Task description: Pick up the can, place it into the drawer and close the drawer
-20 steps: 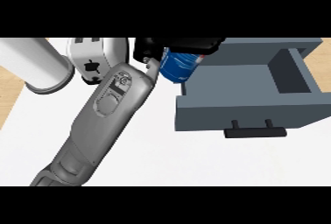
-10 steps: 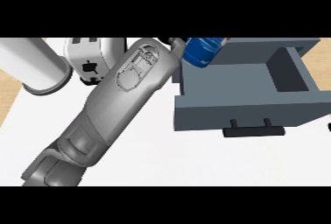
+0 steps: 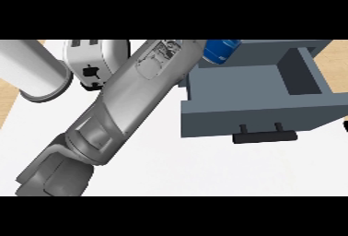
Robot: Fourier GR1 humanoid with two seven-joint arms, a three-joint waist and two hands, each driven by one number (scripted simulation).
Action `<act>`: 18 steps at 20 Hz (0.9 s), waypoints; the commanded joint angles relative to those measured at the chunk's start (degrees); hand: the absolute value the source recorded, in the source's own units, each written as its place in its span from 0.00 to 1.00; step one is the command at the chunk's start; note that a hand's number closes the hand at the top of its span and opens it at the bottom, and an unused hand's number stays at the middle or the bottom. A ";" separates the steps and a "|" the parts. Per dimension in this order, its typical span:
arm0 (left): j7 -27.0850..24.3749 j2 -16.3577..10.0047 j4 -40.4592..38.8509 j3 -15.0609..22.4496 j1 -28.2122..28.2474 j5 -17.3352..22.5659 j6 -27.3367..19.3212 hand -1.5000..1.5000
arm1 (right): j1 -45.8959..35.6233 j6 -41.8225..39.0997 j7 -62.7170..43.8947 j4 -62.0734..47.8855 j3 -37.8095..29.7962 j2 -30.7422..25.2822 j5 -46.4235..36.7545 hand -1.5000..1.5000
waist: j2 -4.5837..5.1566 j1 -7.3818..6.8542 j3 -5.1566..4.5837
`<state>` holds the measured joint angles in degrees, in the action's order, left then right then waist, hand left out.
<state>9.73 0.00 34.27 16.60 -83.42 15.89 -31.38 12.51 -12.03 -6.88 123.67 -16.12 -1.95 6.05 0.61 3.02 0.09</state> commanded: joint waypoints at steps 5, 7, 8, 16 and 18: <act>0.28 0.00 -5.18 6.85 -3.44 6.64 -1.99 1.00 | -4.25 0.84 0.22 -3.43 0.31 -0.62 -1.38 0.00 | 0.22 0.93 0.07; -5.84 0.00 -7.91 6.21 -0.72 7.04 -1.30 1.00 | -1.89 -0.15 -1.36 0.02 -0.85 -1.38 0.66 0.00 | 0.42 1.62 0.04; -5.27 0.00 -8.41 7.98 -2.15 6.91 -2.29 1.00 | -4.39 1.00 -0.71 -3.38 1.07 -0.24 -1.44 0.00 | 0.60 1.67 0.07; -8.31 0.00 -9.21 13.48 0.07 10.73 -5.59 1.00 | -3.74 0.17 1.07 -3.20 2.13 0.26 -1.83 0.00 | 0.76 3.36 0.11; -10.33 0.00 -11.56 13.32 -0.20 10.49 -5.46 1.00 | -3.93 0.66 -0.70 -1.92 1.45 0.19 -0.51 0.00 | 0.93 3.59 0.09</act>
<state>1.28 0.00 23.96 28.05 -84.09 25.32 -36.05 8.66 -11.44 -6.93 121.57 -14.57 -1.84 4.90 1.38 5.91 0.17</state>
